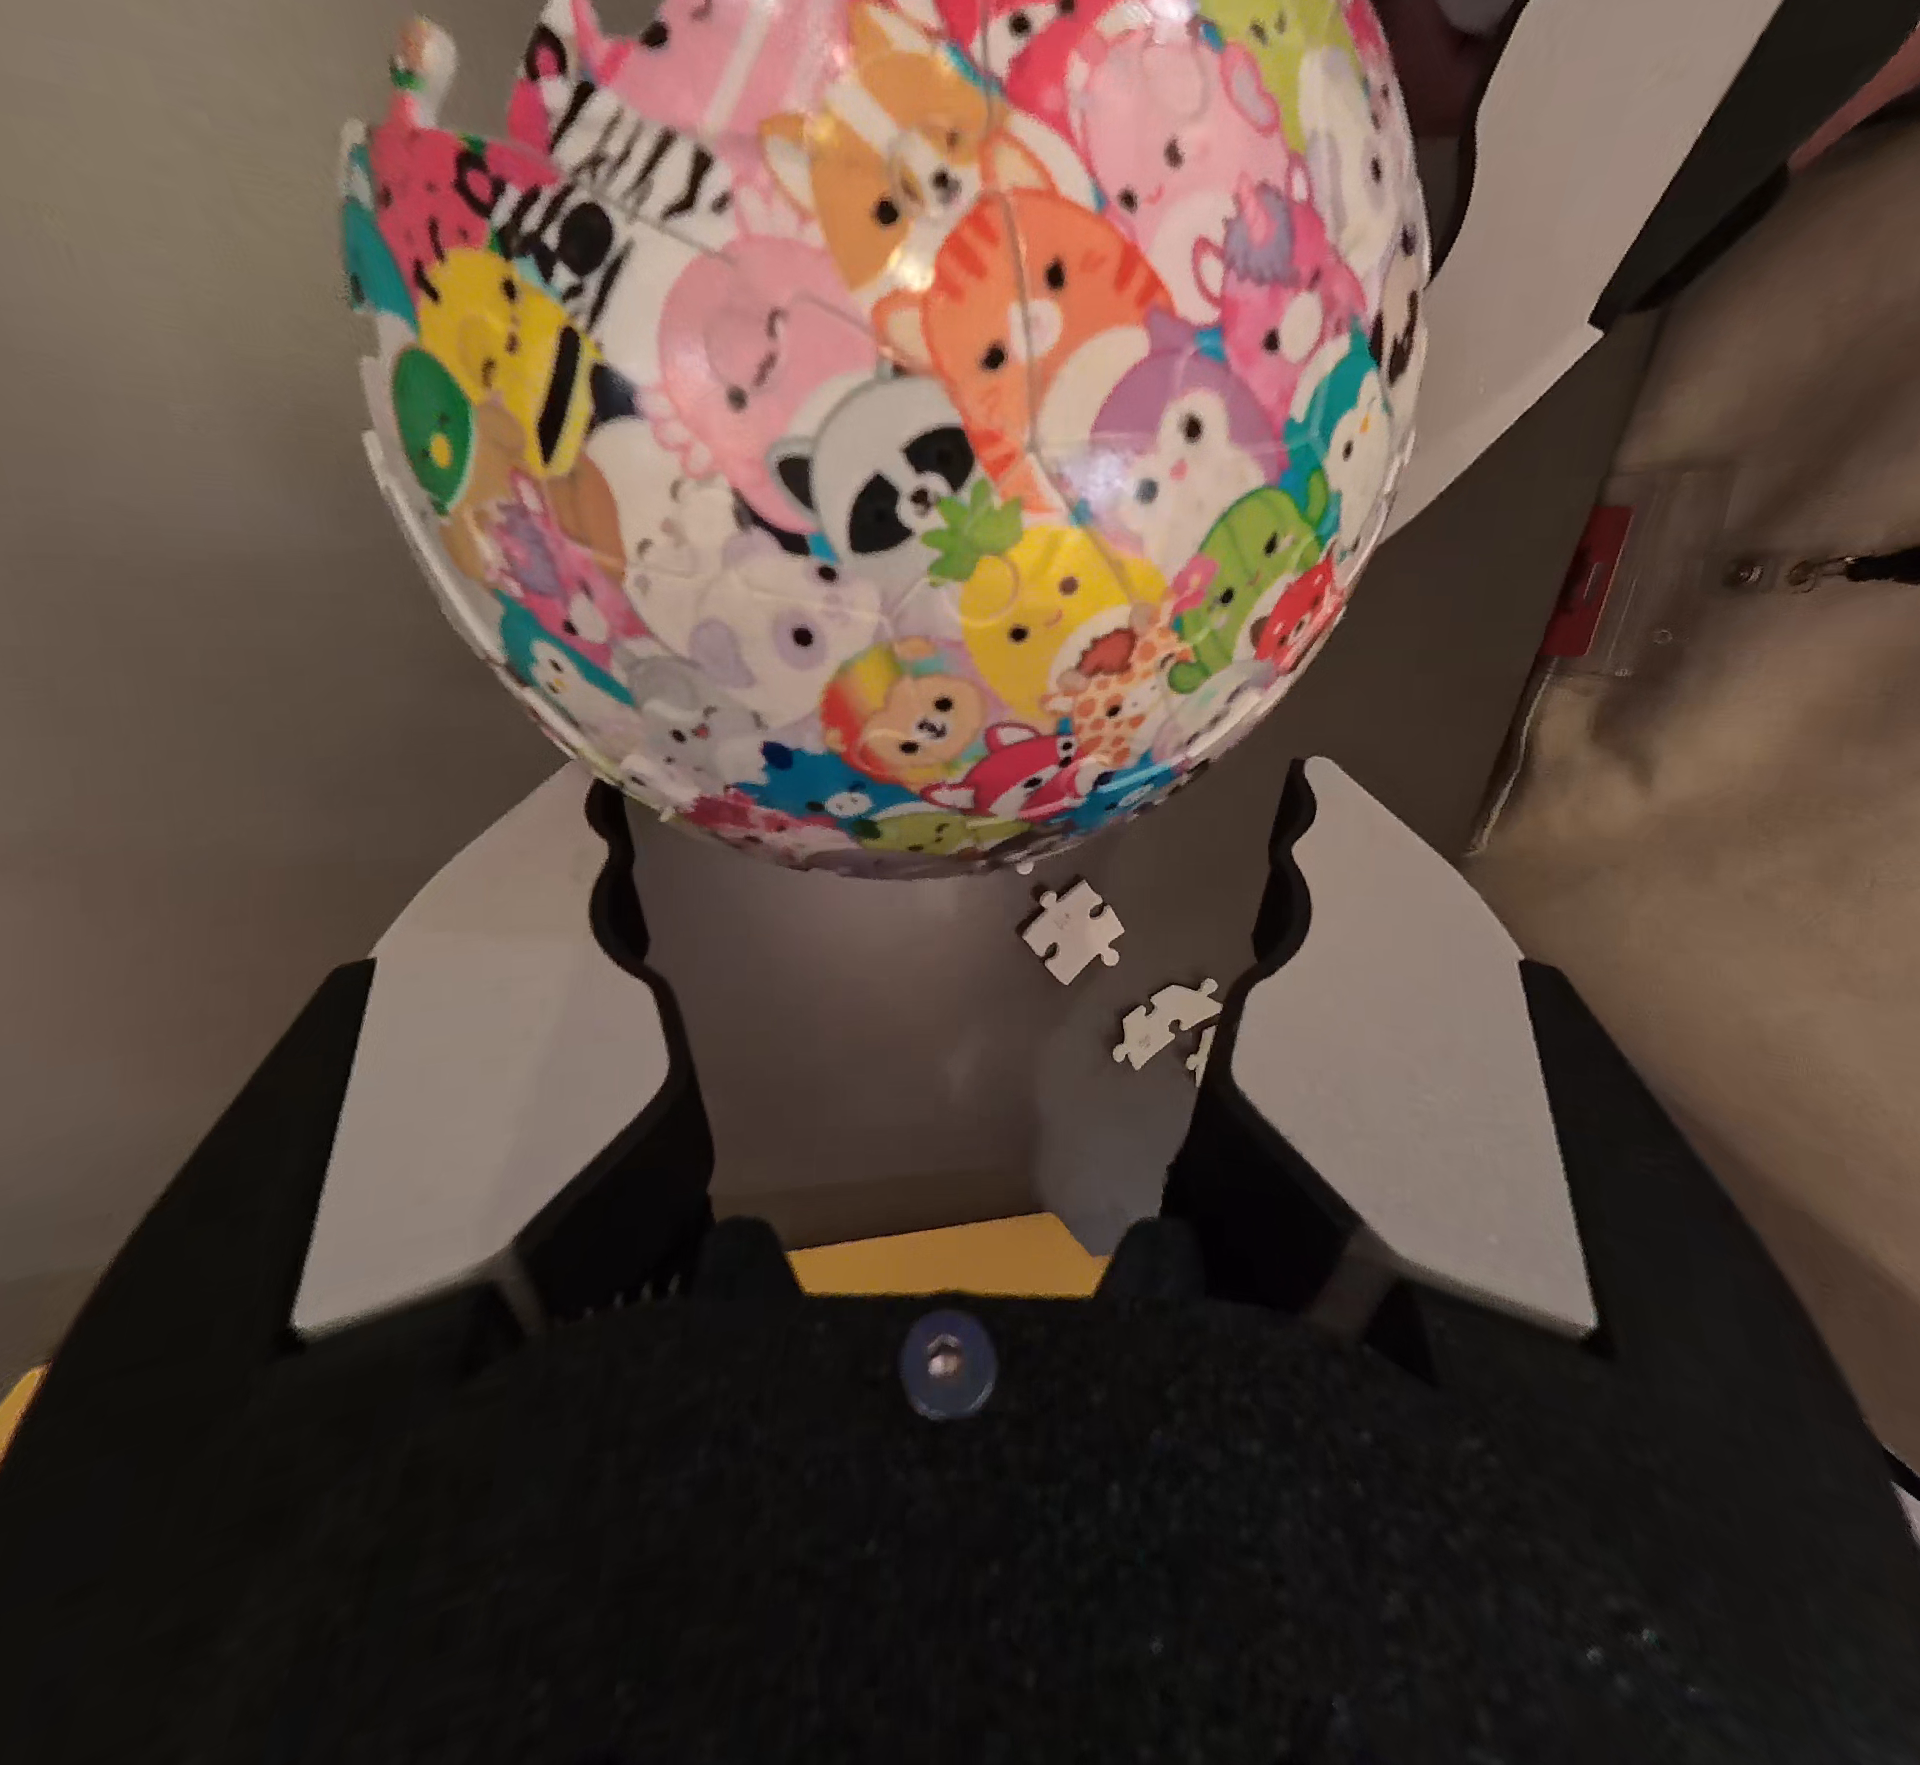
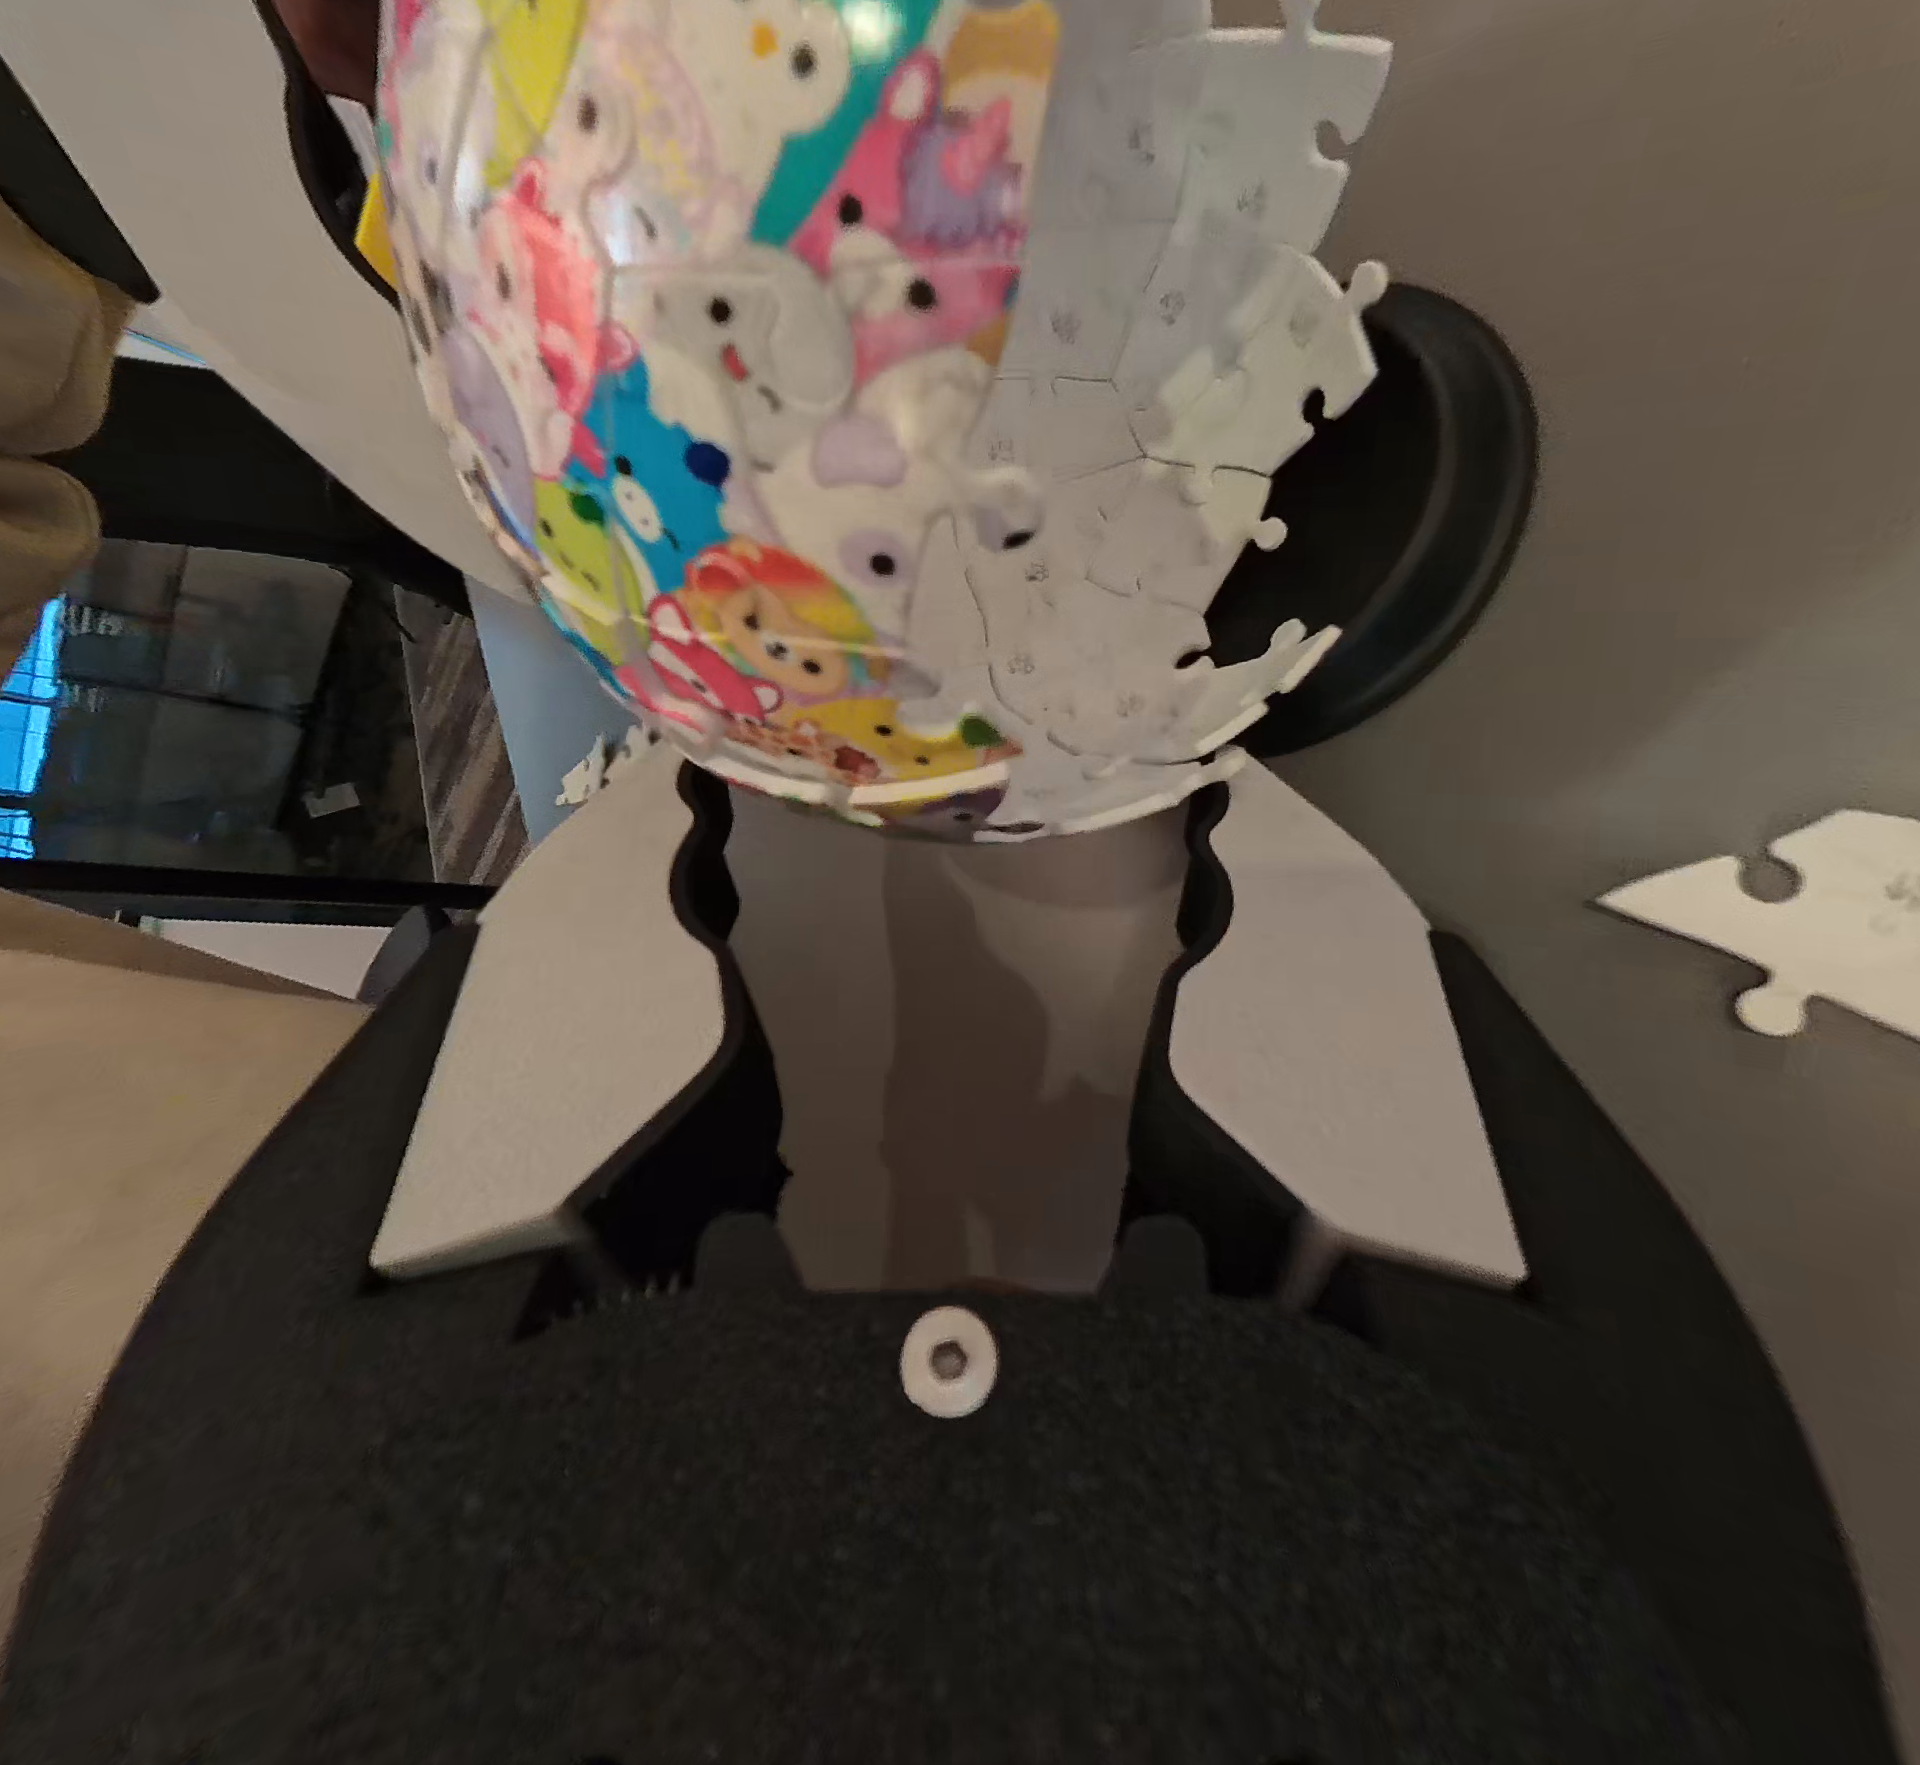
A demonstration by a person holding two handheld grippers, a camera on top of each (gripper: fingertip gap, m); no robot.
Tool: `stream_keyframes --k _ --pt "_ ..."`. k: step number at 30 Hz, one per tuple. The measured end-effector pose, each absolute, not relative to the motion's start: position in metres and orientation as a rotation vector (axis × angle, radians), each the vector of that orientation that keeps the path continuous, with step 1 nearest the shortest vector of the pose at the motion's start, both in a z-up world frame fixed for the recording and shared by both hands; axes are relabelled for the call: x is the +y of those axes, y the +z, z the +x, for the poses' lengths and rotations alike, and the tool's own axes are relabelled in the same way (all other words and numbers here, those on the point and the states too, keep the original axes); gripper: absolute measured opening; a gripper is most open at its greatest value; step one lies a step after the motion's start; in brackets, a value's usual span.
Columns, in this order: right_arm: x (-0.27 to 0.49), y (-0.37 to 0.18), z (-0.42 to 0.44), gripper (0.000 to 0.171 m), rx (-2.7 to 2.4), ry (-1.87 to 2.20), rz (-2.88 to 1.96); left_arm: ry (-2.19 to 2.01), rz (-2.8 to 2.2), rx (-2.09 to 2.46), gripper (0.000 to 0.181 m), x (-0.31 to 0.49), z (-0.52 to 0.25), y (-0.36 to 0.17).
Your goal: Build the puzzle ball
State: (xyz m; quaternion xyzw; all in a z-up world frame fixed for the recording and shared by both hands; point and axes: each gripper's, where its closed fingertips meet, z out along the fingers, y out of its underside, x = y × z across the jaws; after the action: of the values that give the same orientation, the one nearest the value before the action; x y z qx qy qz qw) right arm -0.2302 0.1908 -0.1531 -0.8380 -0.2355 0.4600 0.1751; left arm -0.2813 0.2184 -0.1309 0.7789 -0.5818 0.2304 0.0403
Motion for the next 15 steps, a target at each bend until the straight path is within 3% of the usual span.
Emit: stream_keyframes --k 15 --pt "0.199 -0.153 -0.228 0.084 -0.639 1.402 -2.334 0.645 2.444 -1.724 0.102 0.230 -0.285 -0.137"
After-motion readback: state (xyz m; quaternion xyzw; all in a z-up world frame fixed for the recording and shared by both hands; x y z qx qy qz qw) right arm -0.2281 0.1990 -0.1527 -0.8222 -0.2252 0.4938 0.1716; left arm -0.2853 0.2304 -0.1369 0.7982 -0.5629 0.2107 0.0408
